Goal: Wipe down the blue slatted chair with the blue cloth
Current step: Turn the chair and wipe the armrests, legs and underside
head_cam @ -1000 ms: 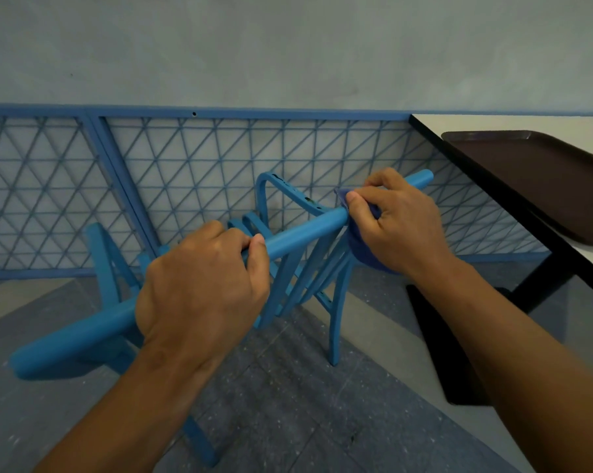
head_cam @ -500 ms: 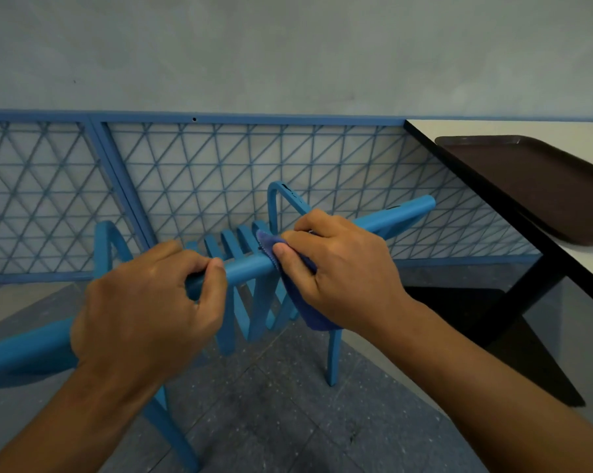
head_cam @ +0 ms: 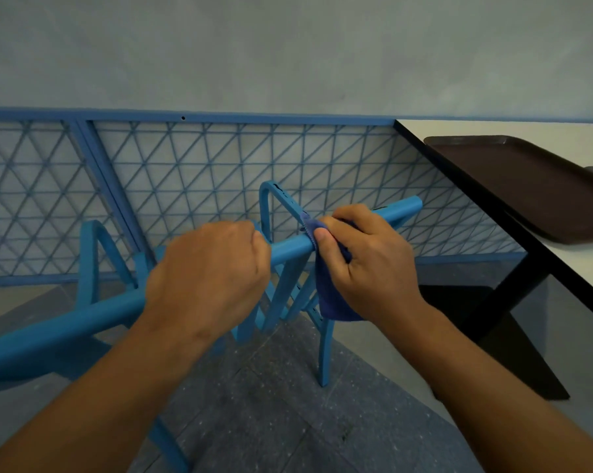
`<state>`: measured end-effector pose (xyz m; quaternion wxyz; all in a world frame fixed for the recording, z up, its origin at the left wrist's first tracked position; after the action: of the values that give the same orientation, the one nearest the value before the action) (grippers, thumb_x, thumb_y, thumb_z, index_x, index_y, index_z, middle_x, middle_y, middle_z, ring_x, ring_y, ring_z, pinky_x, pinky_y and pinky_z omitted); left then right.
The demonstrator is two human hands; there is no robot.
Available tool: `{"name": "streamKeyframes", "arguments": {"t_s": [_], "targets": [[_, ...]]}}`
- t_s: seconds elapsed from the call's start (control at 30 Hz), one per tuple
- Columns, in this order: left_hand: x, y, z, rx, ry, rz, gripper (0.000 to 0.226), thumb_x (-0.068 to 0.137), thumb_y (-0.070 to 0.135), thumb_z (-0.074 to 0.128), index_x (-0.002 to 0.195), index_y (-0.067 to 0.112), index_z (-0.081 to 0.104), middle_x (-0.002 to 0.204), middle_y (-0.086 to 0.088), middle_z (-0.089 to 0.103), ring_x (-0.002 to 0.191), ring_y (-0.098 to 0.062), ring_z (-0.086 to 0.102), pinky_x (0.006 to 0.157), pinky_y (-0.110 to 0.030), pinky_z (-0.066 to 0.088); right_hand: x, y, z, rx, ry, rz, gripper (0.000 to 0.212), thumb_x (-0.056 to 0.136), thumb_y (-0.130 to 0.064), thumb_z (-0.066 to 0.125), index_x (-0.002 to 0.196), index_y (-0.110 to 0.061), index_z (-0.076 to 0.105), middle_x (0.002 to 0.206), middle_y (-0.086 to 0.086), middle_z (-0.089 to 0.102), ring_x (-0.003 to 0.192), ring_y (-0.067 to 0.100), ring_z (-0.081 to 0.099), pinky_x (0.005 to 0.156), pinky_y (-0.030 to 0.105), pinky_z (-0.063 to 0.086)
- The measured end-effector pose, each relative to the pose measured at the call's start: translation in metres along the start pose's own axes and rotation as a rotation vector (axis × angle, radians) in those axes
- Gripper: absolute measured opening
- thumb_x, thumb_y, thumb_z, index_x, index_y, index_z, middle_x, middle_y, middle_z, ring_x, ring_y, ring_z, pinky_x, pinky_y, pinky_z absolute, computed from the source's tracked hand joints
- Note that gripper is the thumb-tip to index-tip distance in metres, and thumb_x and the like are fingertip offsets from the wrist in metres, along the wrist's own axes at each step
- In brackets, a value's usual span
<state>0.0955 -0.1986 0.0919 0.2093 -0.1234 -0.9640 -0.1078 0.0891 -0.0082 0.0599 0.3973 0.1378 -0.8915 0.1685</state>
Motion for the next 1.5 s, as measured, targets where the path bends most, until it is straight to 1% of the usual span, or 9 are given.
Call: {"name": "streamKeyframes", "arguments": {"t_s": [0.17,0.33,0.43,0.57,0.8,1.03,1.2,1.33,1.5], "targets": [[0.021,0.02,0.013,-0.082,-0.037,-0.047,0.038,0.101,0.033,0.036,0.068,0.022,0.051,0.059,0.002,0.053,0.05,-0.015,0.052,0.05,-0.037,0.048,0.008,0.021,-0.007,-0.054,-0.055,-0.07,0.032,0.105,-0.042,0.046,0.113,-0.028,0.074,0.107,-0.007,0.064,0.087,0.015,0.062,0.058,0.033,0.05],[0.029,0.033,0.018,-0.033,-0.096,-0.012,0.034,0.102,0.03,0.037,0.072,0.021,0.051,0.064,0.0,0.054,0.054,-0.016,0.054,0.051,-0.036,0.049,0.021,0.059,-0.015,-0.14,-0.077,-0.042,0.032,0.104,-0.043,0.046,0.101,-0.029,0.075,0.104,-0.006,0.063,0.08,0.02,0.063,0.056,0.032,0.047],[0.031,0.035,0.02,-0.024,-0.111,0.002,0.032,0.103,0.032,0.035,0.078,0.022,0.053,0.066,0.002,0.054,0.055,-0.014,0.054,0.051,-0.035,0.05,0.028,0.084,-0.019,-0.145,-0.106,0.006,0.036,0.103,-0.043,0.044,0.094,-0.025,0.075,0.1,-0.007,0.063,0.077,0.021,0.063,0.056,0.028,0.039],[0.031,0.035,0.021,-0.012,-0.13,0.036,0.031,0.104,0.029,0.034,0.081,0.022,0.054,0.066,0.002,0.055,0.055,-0.015,0.056,0.056,-0.039,0.055,0.027,0.082,-0.019,-0.112,-0.098,0.066,0.034,0.102,-0.04,0.046,0.099,-0.026,0.077,0.097,-0.009,0.063,0.077,0.014,0.06,0.06,0.024,0.032],[0.034,0.046,0.026,-0.073,-0.081,0.121,0.028,0.108,0.03,0.032,0.086,0.022,0.047,0.073,0.004,0.049,0.062,-0.015,0.053,0.065,-0.04,0.054,0.009,0.06,-0.014,-0.06,-0.105,-0.055,0.031,0.105,-0.04,0.046,0.116,-0.027,0.071,0.115,-0.006,0.061,0.089,0.015,0.062,0.062,0.032,0.05],[0.036,0.043,0.029,-0.037,-0.126,0.205,0.047,0.105,0.051,0.017,0.09,0.026,0.054,0.079,0.008,0.047,0.068,-0.011,0.05,0.07,-0.037,0.053,0.022,0.105,-0.018,-0.067,-0.1,0.022,0.035,0.104,-0.042,0.043,0.112,-0.025,0.073,0.108,-0.003,0.063,0.084,0.024,0.065,0.062,0.033,0.05],[0.035,0.044,0.03,0.004,-0.123,0.24,0.048,0.105,0.05,0.018,0.088,0.025,0.054,0.078,0.009,0.046,0.067,-0.01,0.048,0.07,-0.035,0.051,0.024,0.091,-0.018,-0.128,-0.092,0.182,0.032,0.104,-0.04,0.044,0.104,-0.027,0.074,0.104,-0.008,0.063,0.083,0.019,0.063,0.063,0.03,0.044],[0.032,0.044,0.03,0.033,-0.095,0.243,0.046,0.106,0.05,0.019,0.087,0.025,0.053,0.08,0.008,0.046,0.07,-0.014,0.049,0.07,-0.035,0.05,0.011,0.055,-0.015,-0.124,-0.12,0.062,0.034,0.105,-0.044,0.041,0.107,-0.028,0.071,0.108,-0.01,0.062,0.079,0.016,0.062,0.058,0.029,0.045],[0.032,0.043,0.031,0.037,-0.102,0.253,0.047,0.105,0.051,0.018,0.087,0.025,0.053,0.075,0.011,0.041,0.07,-0.014,0.049,0.07,-0.035,0.049,0.016,0.072,-0.016,-0.11,-0.163,0.014,0.039,0.104,-0.05,0.035,0.115,-0.034,0.069,0.112,-0.011,0.063,0.088,0.018,0.064,0.061,0.033,0.05]]}}
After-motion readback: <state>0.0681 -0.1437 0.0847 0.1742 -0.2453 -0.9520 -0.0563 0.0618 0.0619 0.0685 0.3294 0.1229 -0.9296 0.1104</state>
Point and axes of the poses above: each hand's wrist, its own x-axis towards the middle knuckle, its own z-axis out of the palm, y = z × x, the point moved 4 cm from there along x, towards the middle knuckle
